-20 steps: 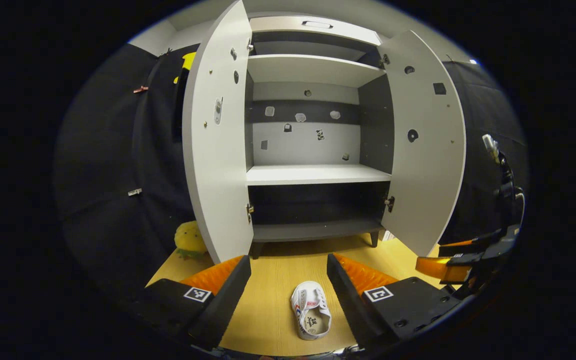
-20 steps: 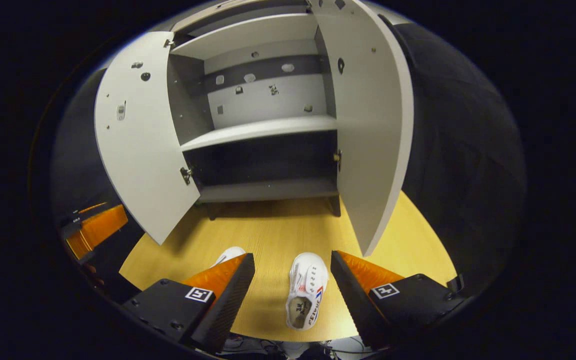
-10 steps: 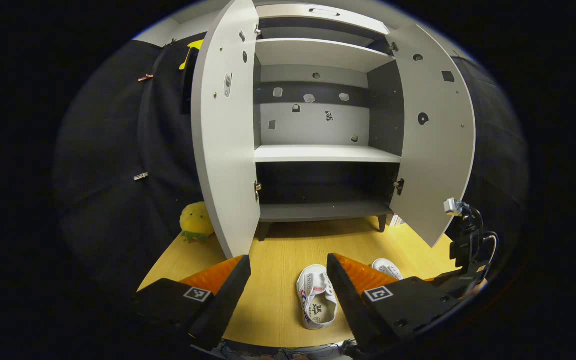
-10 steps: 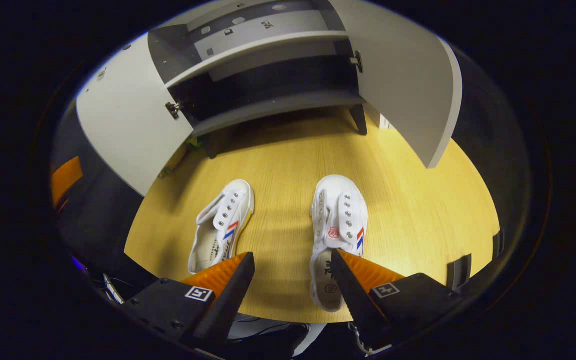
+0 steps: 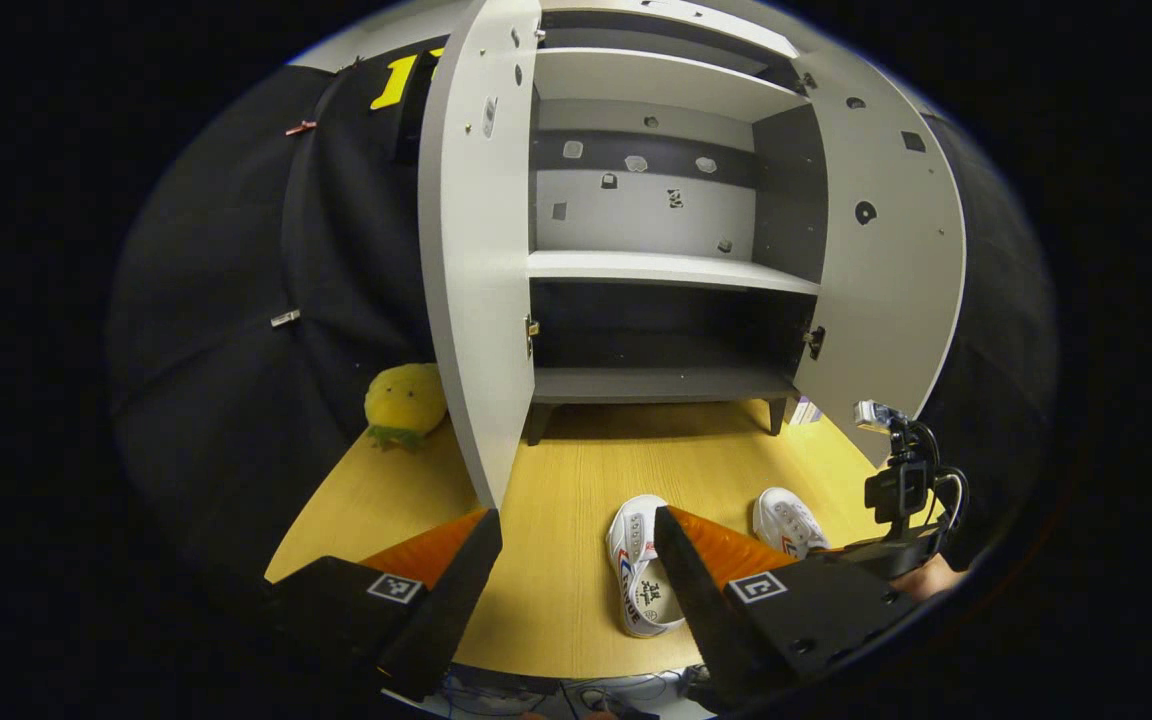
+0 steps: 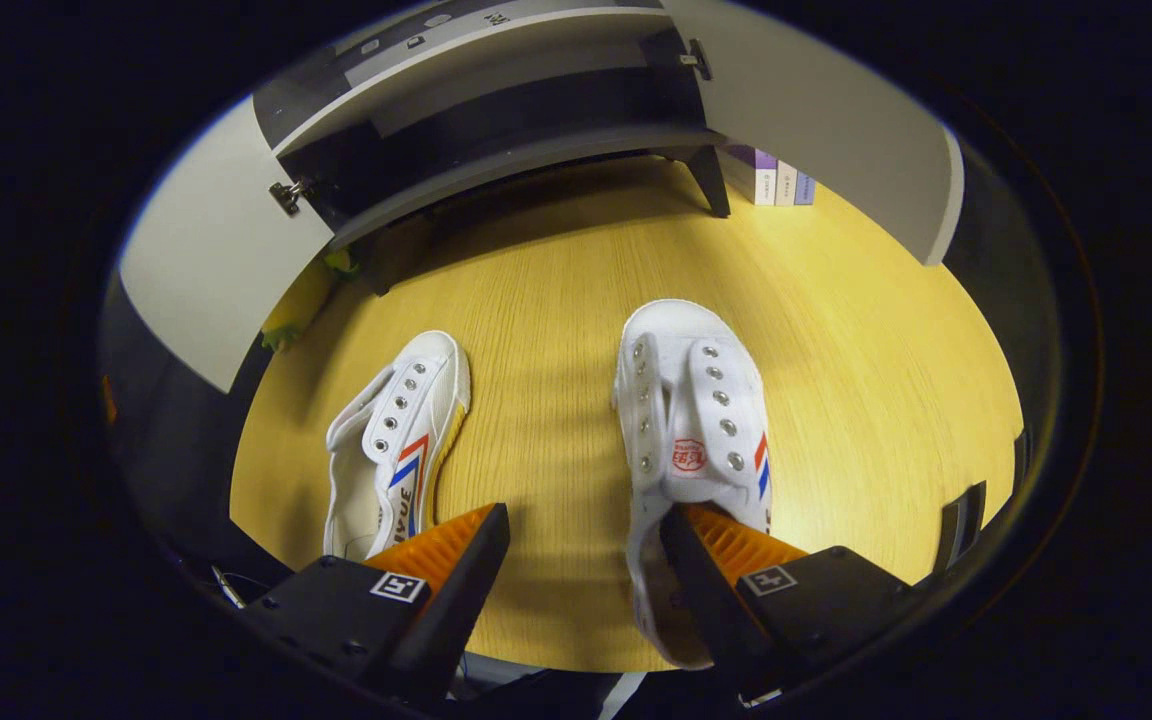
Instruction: Grab one shoe with the right hand and put it into the shoe cabinet, grab the other shoe with the left hand and put it into the shoe cabinet; then close the right door with the right hand and the left door with the left hand.
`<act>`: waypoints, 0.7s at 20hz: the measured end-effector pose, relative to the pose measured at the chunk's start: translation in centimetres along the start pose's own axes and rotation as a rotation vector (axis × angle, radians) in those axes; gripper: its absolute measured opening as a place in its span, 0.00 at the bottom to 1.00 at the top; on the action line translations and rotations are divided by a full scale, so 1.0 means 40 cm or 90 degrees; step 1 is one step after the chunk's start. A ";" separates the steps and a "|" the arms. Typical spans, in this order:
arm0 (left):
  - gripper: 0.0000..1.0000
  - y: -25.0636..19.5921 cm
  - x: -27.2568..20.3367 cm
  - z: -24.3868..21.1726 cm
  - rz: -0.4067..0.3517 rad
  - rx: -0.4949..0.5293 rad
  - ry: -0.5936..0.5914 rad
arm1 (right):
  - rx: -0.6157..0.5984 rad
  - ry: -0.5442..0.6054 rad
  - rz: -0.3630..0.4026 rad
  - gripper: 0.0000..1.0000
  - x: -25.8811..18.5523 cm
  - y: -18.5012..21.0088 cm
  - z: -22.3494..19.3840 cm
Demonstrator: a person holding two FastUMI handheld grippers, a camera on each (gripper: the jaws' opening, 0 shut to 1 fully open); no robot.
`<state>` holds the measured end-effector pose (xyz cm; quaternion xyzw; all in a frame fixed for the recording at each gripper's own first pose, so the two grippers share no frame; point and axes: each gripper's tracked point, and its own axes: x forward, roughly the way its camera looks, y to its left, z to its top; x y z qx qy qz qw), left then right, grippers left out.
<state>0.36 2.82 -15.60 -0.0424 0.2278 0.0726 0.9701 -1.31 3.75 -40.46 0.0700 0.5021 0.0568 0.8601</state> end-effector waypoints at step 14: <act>0.95 -0.003 0.006 0.029 0.044 0.007 -0.012 | 0.005 -0.016 -0.032 0.11 0.069 -0.061 0.056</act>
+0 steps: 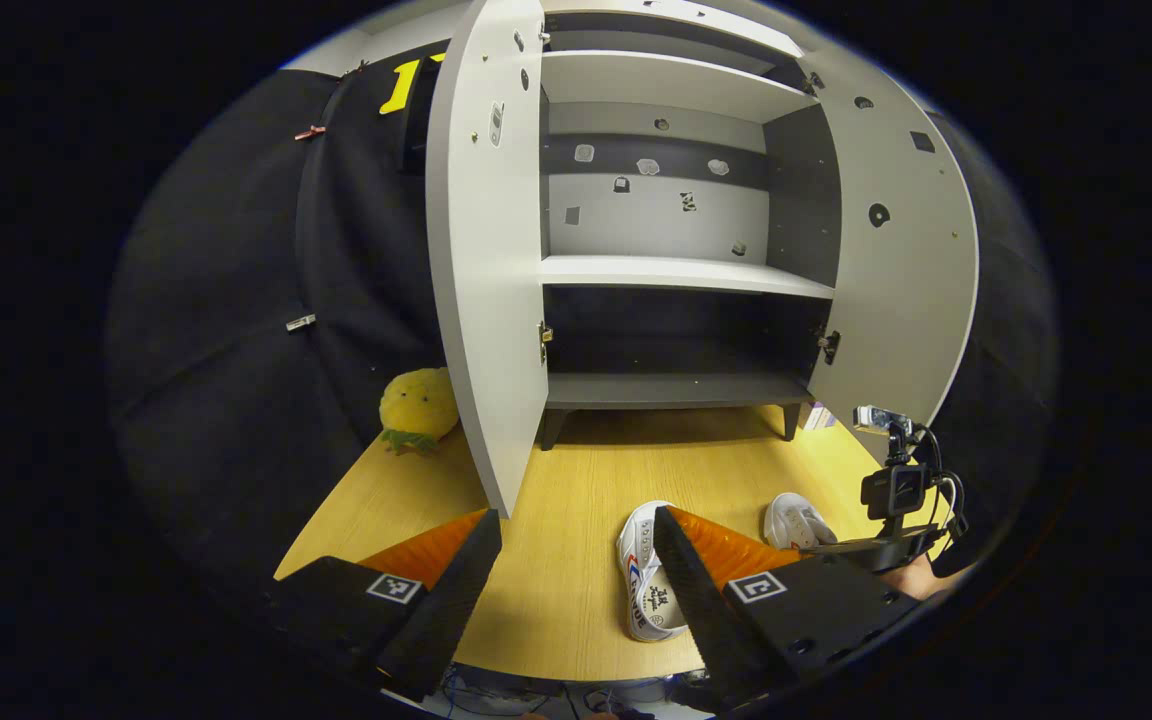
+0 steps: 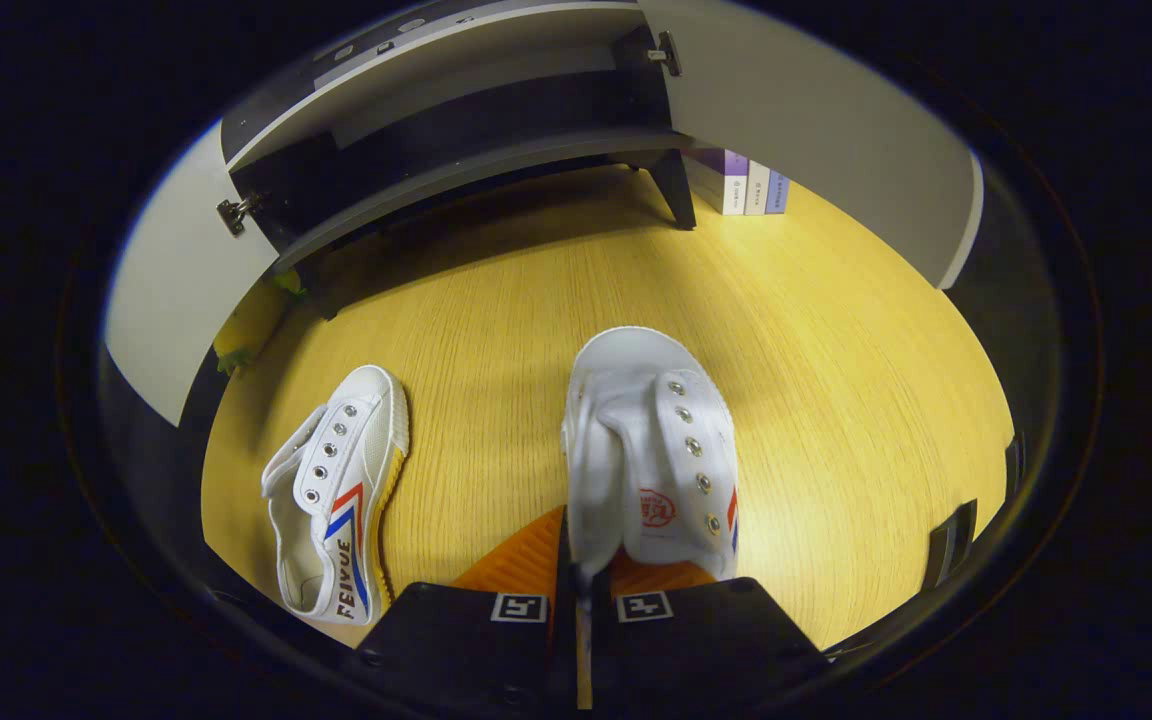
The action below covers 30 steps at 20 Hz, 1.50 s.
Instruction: Grab one shoe with the right hand and put it into the shoe cabinet, grab the other shoe with the left hand and put it into the shoe cabinet; then close the right door with the right hand and the left door with the left hand.
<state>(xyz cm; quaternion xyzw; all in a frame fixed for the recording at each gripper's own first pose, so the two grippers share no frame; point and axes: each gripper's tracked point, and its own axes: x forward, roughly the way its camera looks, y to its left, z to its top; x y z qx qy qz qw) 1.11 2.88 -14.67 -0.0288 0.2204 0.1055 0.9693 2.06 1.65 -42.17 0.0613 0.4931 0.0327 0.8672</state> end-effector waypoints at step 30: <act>0.97 -0.072 -0.090 -0.020 -0.180 0.082 -0.084 | -0.084 -0.193 0.016 0.05 -0.260 0.122 0.133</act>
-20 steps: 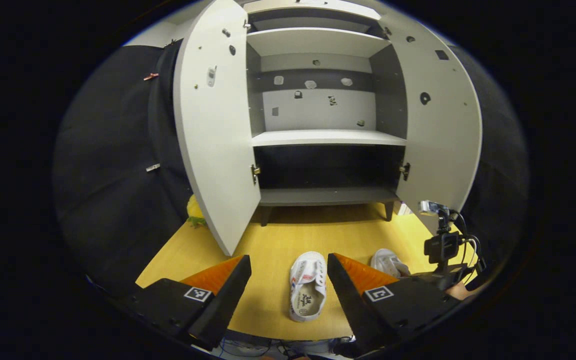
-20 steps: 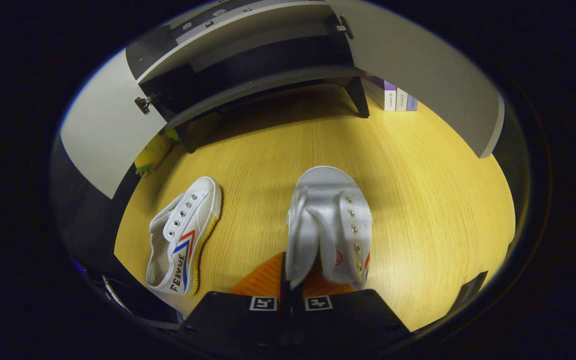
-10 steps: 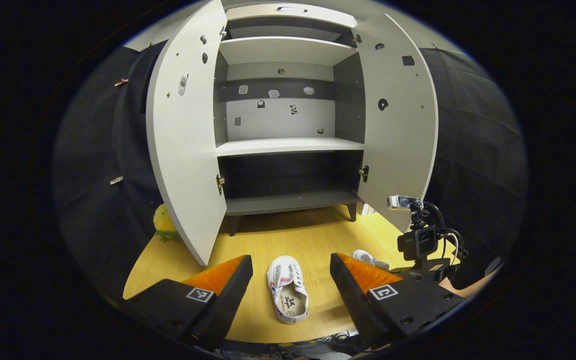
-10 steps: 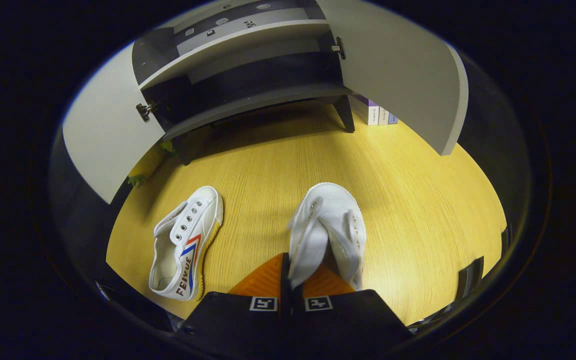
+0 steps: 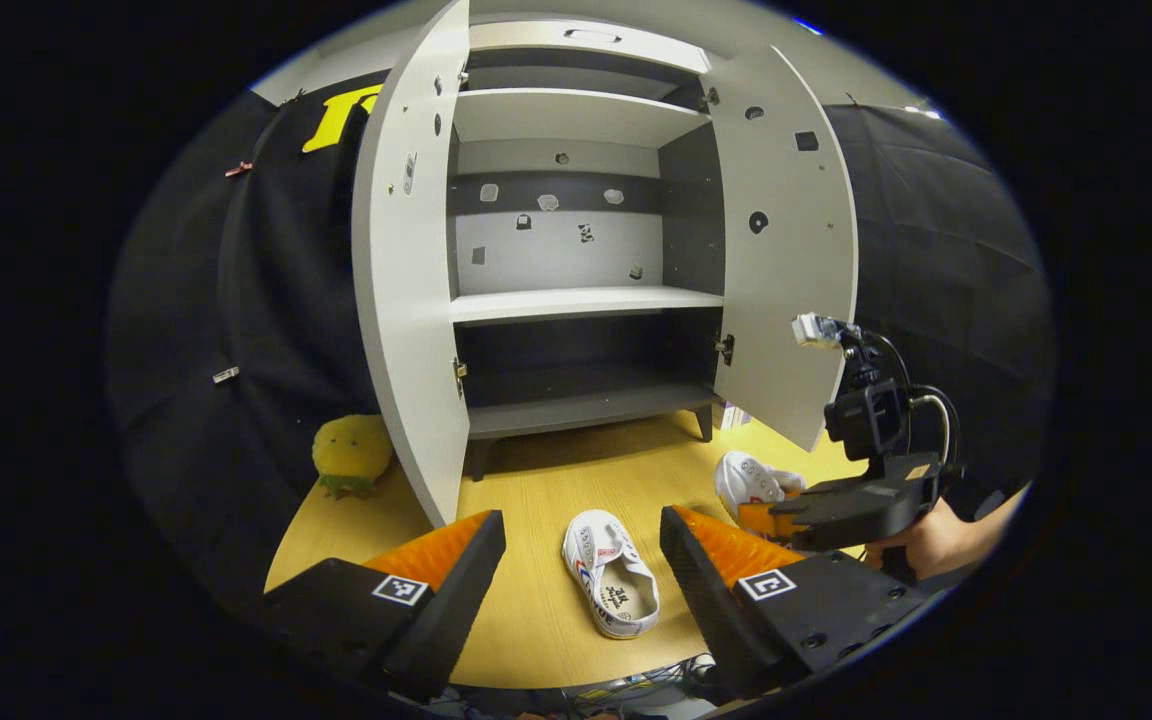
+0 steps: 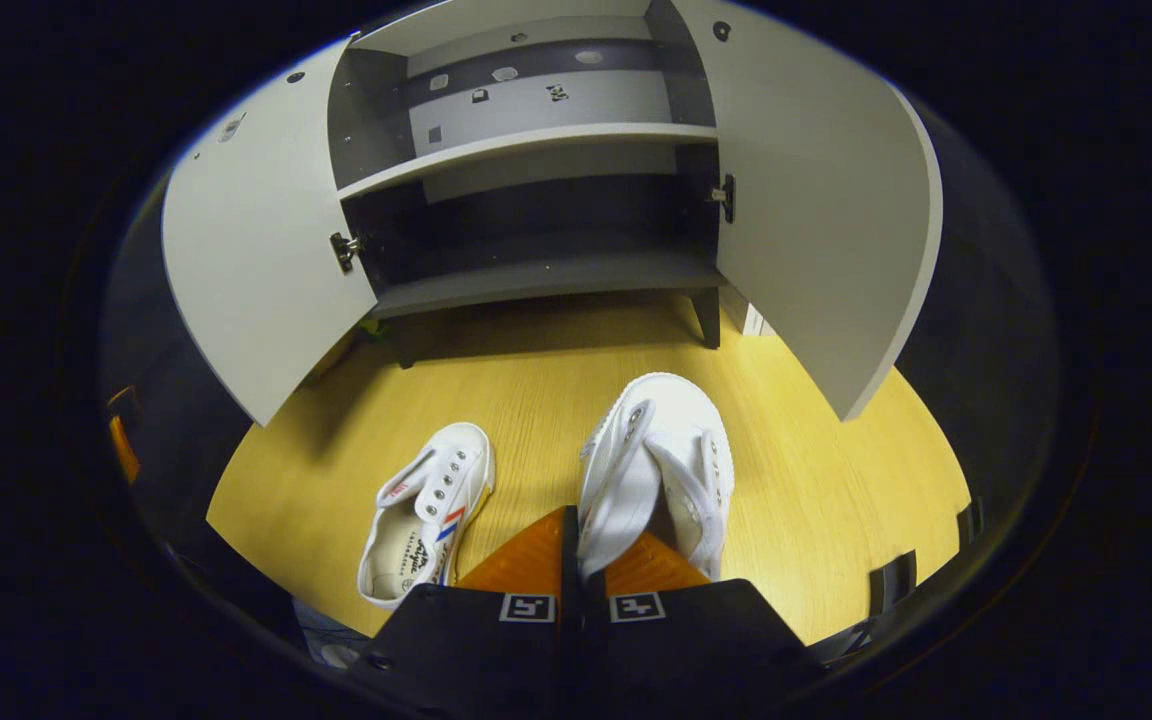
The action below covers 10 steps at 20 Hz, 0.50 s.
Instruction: Grab one shoe with the right hand and put it into the shoe cabinet, grab the other shoe with the left hand and put it into the shoe cabinet; then close the right door with the right hand and the left door with the left hand.
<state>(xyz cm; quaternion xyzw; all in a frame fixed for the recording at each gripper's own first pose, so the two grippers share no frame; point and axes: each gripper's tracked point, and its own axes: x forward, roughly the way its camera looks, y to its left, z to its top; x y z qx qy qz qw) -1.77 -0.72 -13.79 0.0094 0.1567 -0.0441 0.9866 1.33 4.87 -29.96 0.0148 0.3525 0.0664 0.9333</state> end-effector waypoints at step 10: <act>0.97 0.074 -0.025 0.022 0.004 0.011 -0.034 | -0.074 -0.130 0.051 0.05 -0.092 0.127 0.354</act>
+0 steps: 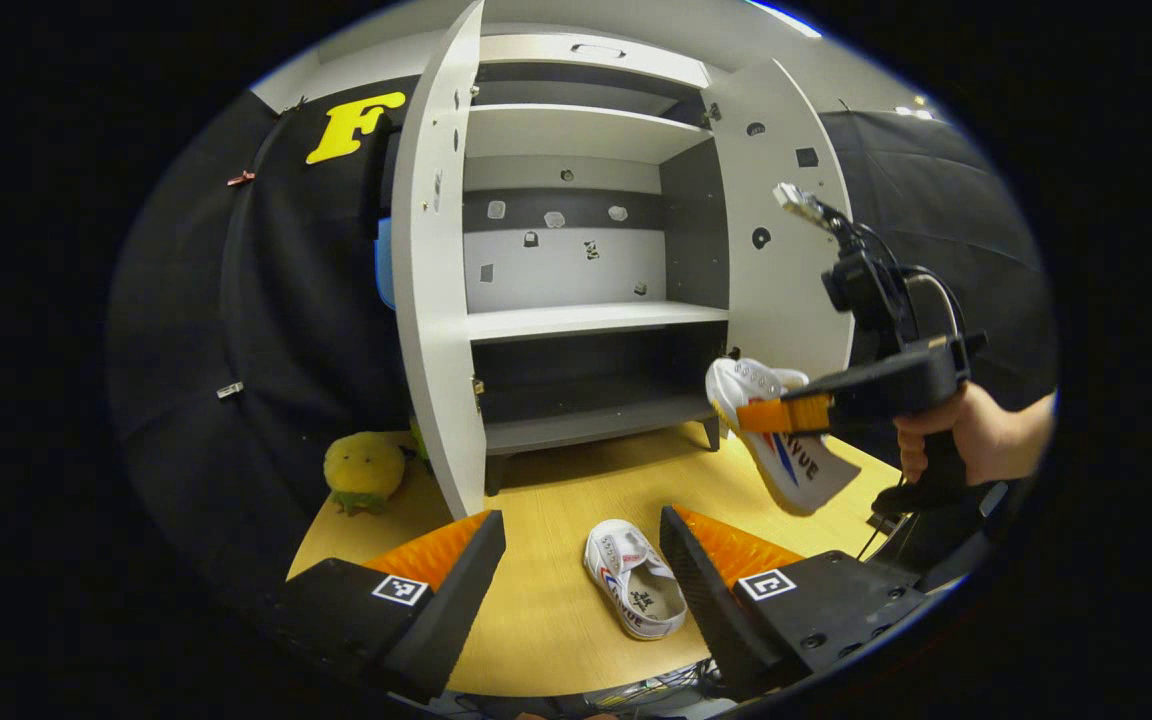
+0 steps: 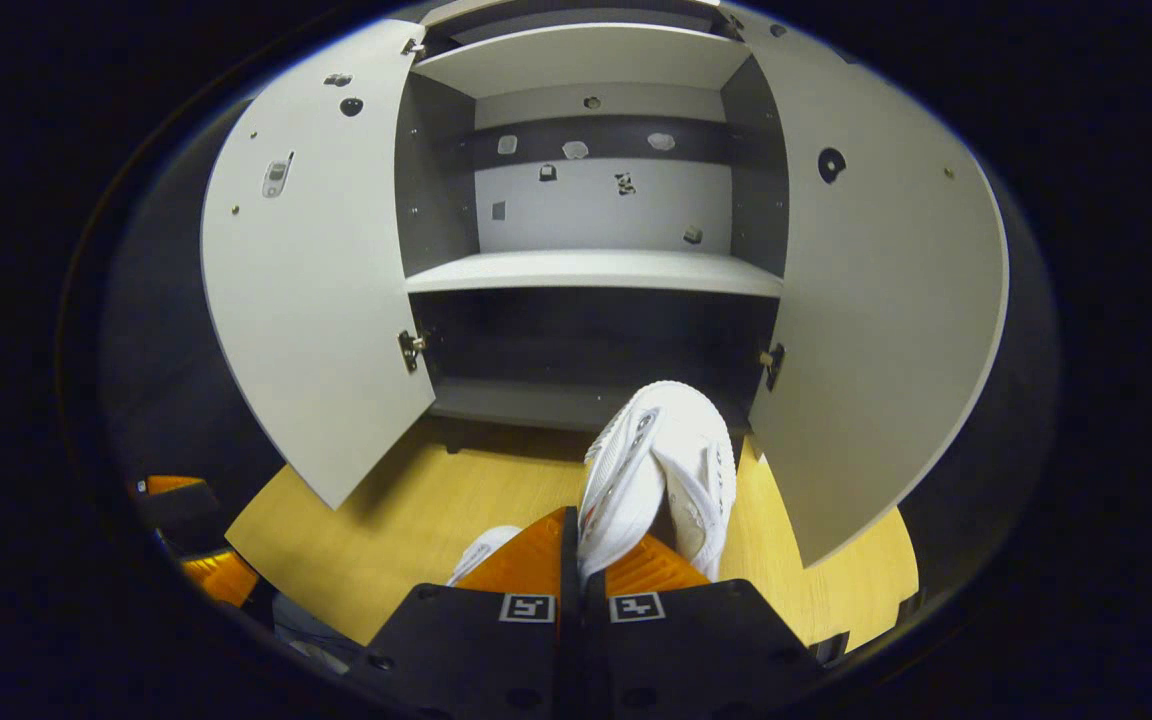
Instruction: Grab one shoe with the right hand and put it into the shoe cabinet, grab the other shoe with the left hand and put it into the shoe cabinet; then close the right door with the right hand and the left door with the left hand.
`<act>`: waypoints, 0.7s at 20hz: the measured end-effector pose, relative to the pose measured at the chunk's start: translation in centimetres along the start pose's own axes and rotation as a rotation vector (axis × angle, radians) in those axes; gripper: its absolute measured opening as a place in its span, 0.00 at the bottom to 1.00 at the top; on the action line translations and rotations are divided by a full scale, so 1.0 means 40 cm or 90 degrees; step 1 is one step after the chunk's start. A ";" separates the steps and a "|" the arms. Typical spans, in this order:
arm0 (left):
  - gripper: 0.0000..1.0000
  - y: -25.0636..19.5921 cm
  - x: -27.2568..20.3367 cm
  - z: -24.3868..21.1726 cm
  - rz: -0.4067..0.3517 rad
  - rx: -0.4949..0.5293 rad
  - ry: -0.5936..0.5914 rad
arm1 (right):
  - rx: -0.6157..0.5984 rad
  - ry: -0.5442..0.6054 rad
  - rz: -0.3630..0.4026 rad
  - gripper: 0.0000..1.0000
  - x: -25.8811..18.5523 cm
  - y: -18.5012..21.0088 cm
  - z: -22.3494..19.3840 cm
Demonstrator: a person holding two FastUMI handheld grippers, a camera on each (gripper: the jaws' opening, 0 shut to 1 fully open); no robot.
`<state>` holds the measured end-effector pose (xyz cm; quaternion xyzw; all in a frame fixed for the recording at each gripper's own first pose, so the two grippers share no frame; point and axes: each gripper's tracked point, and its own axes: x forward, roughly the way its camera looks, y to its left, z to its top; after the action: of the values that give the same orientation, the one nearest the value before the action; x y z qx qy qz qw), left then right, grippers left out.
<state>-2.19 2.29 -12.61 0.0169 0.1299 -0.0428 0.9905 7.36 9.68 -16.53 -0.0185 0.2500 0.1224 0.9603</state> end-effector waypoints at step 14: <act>0.96 0.069 0.013 0.078 0.054 -0.015 -0.026 | -0.127 -0.130 0.002 0.05 0.292 -0.009 0.579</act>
<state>-0.63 4.84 -9.67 0.0102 0.1093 0.0005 0.9940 28.33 14.21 -1.95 -0.1013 0.1375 0.1492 0.9739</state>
